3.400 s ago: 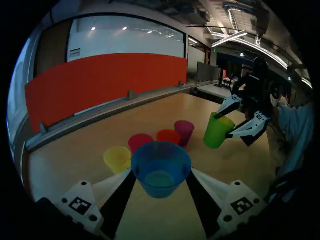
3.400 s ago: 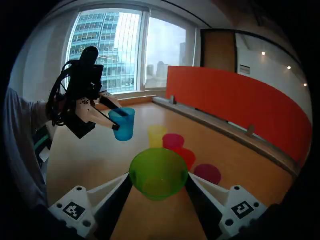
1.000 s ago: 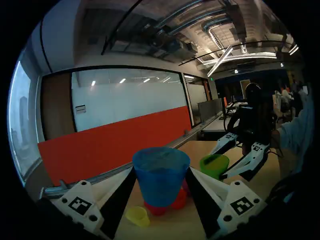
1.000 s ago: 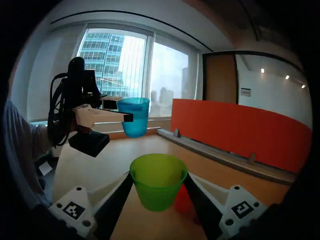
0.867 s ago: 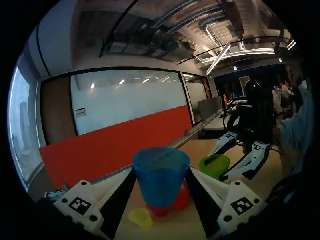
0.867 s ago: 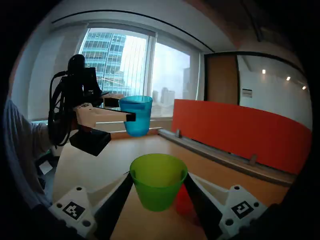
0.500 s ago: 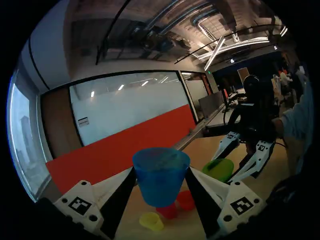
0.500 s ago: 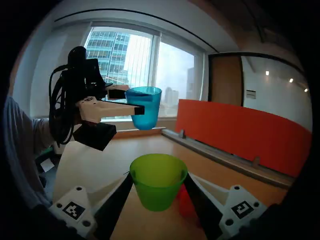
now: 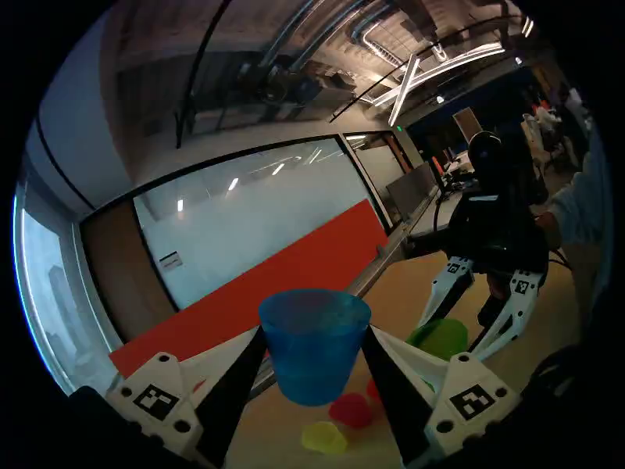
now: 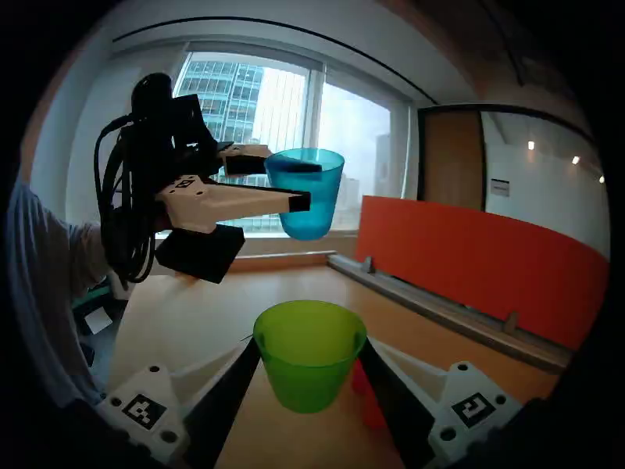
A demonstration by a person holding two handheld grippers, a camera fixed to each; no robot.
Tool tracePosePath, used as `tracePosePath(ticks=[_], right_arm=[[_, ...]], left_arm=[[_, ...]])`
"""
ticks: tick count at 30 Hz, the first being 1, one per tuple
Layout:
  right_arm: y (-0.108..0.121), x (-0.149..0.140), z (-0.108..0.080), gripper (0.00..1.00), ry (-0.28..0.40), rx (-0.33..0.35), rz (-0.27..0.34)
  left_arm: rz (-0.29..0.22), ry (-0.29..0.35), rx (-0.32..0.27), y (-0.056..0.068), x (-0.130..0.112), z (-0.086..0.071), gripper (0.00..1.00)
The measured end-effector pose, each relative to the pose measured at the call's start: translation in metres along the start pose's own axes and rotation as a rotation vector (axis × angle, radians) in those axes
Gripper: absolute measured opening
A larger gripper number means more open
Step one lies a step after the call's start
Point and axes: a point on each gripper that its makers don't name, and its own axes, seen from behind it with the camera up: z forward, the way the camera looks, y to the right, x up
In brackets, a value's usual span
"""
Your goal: Pour water
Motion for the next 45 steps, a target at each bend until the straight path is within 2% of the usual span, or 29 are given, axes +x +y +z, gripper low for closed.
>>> tracePosePath(ticks=[11,17,29,45], right_arm=[[-0.008,-0.001,0.010,0.92,0.003,0.021,0.003],[-0.012,0.000,0.012,0.91,0.002,0.034,0.002],[-0.013,0.001,0.015,0.91,0.003,0.044,-0.003],[-0.013,0.004,0.018,0.91,0.009,0.047,-0.003]], left_arm=[[0.144,-0.011,0.010,0.005,0.013,0.002,0.84],[0.211,-0.012,0.027,0.003,0.021,0.002,0.84],[0.333,-0.016,0.055,-0.002,0.028,0.001,0.83],[0.464,-0.026,0.064,-0.001,0.035,0.007,0.84]])
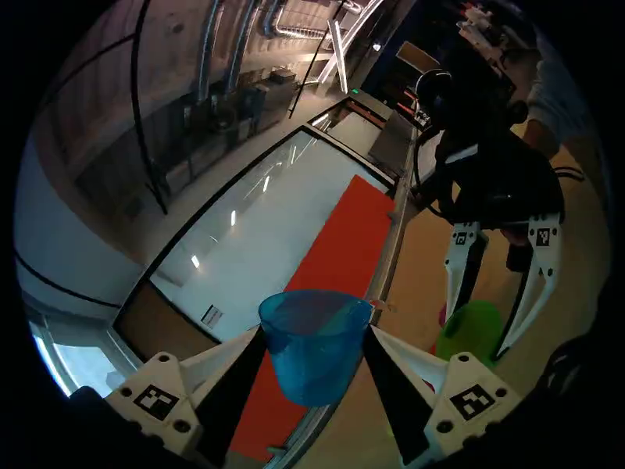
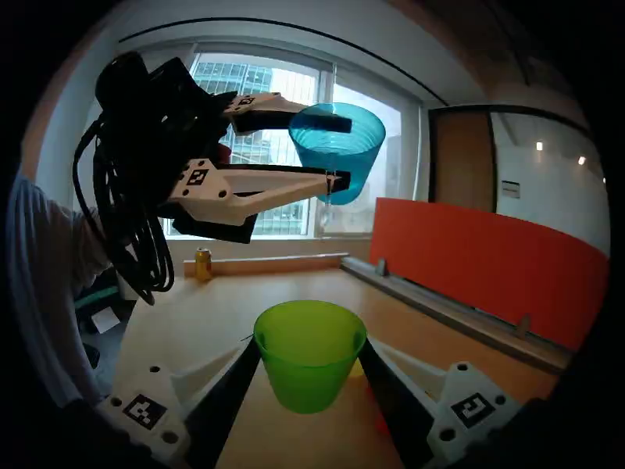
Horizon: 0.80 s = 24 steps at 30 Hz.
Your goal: Pour water
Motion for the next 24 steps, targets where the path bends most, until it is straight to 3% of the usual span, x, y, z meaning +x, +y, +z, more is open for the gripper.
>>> tracePosePath(ticks=[24], right_arm=[[0.007,-0.001,0.000,0.91,-0.003,-0.011,-0.003]], left_arm=[[0.108,-0.002,0.027,-0.011,0.002,-0.001,0.84]])
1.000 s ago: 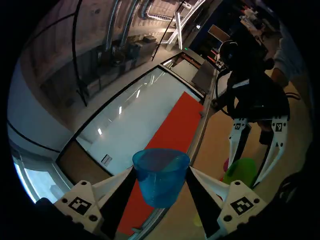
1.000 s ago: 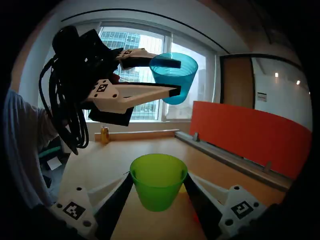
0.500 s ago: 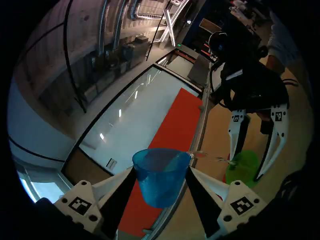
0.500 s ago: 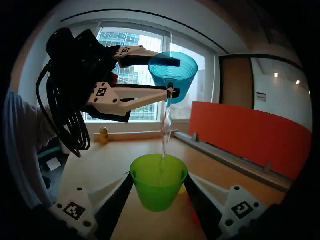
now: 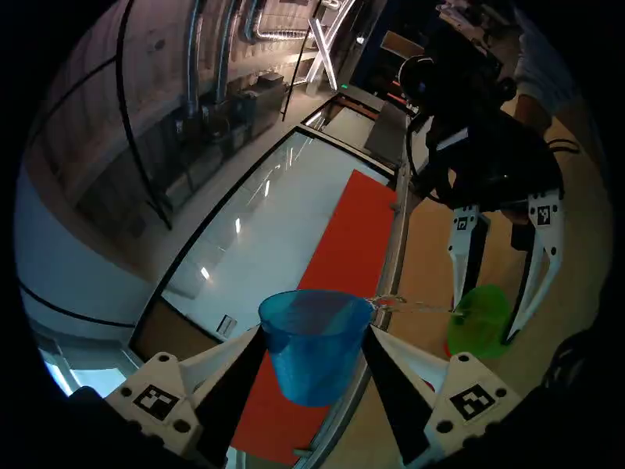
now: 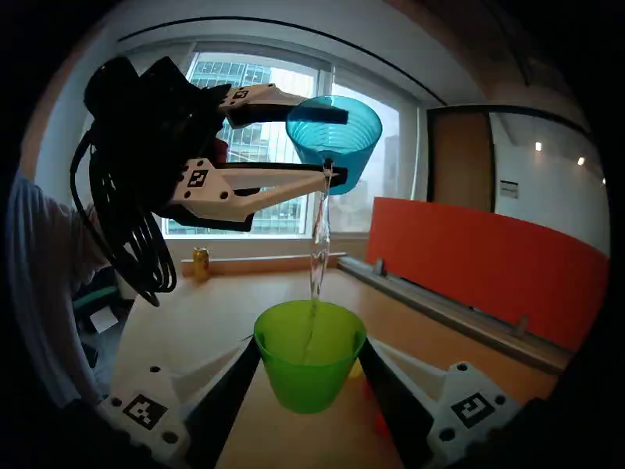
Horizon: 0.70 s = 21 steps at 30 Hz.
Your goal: Pour water
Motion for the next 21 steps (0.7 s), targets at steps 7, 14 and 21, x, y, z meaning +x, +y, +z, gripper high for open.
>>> tracePosePath(ticks=[7,14,21], right_arm=[[0.0009,0.0008,-0.0005,0.90,0.002,-0.003,-0.002],[0.0020,-0.0011,-0.0020,0.90,0.001,-0.005,-0.008],[0.0033,-0.0013,-0.0034,0.90,-0.001,-0.007,-0.015]], left_arm=[[0.031,0.006,0.002,-0.0013,0.0030,0.0000,0.84],[0.071,0.004,0.001,0.0013,0.0037,0.0009,0.84],[0.114,0.002,0.006,-0.0004,0.0056,0.0004,0.84]])
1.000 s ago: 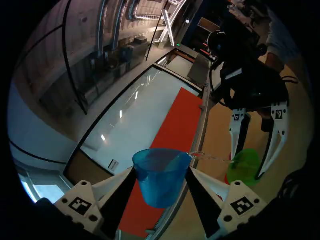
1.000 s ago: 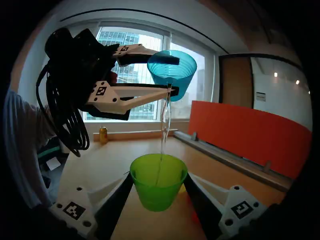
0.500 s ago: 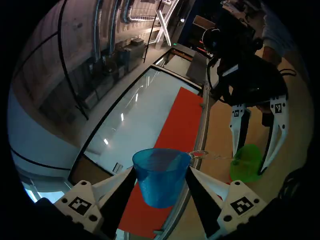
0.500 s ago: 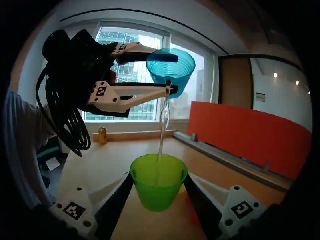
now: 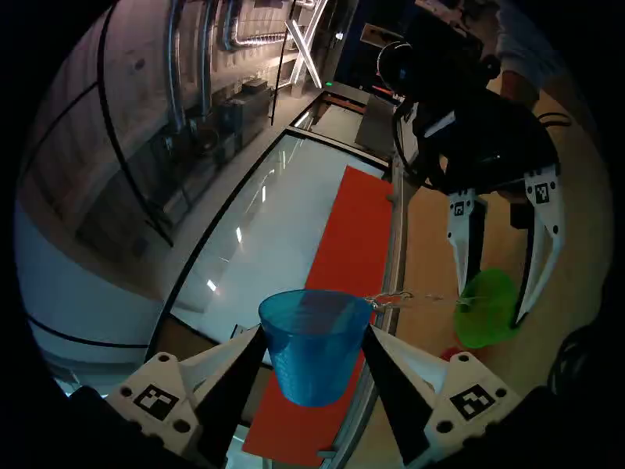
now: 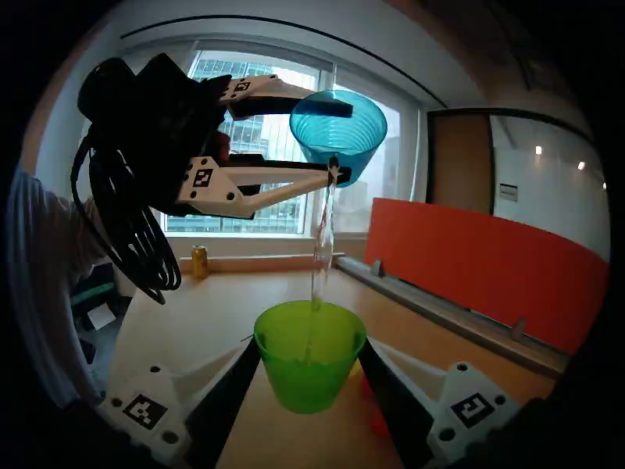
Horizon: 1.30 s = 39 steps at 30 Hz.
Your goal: Pour water
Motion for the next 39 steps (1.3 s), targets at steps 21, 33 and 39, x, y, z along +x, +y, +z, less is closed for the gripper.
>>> tracePosePath(ticks=[21,33,39], right_arm=[[0.005,0.000,0.001,0.90,0.002,-0.011,0.004],[0.006,0.002,0.002,0.90,0.010,-0.015,0.007],[0.006,0.005,0.001,0.90,0.019,-0.018,0.008]], left_arm=[[0.106,0.011,0.014,-0.008,0.009,0.004,0.84],[0.176,0.013,0.003,-0.013,0.015,0.004,0.84],[0.205,0.015,0.003,-0.013,0.018,0.003,0.84]])
